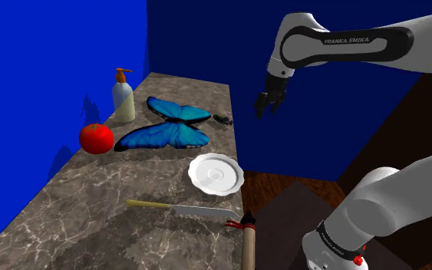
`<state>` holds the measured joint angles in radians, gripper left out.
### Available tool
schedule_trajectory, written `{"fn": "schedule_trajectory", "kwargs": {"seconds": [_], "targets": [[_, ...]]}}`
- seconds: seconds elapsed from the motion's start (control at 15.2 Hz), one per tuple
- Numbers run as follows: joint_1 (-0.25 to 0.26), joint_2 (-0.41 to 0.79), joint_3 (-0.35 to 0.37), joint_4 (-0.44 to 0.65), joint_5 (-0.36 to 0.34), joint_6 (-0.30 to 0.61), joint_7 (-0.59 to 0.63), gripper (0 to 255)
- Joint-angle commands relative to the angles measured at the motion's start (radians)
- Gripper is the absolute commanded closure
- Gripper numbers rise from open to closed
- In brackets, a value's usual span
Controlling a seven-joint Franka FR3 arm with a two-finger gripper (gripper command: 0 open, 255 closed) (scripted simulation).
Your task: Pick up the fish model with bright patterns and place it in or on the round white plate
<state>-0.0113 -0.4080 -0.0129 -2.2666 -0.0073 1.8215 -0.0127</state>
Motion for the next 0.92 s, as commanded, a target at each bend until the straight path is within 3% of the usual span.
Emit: {"fn": "schedule_trajectory", "kwargs": {"seconds": [0.0, 0.86], "targets": [[0.0, 0.082, 0.004, 0.044, -0.012, 0.032, -0.001, 0], [0.002, 0.615, 0.01, 0.462, -0.097, 0.108, -0.006, 0]]}}
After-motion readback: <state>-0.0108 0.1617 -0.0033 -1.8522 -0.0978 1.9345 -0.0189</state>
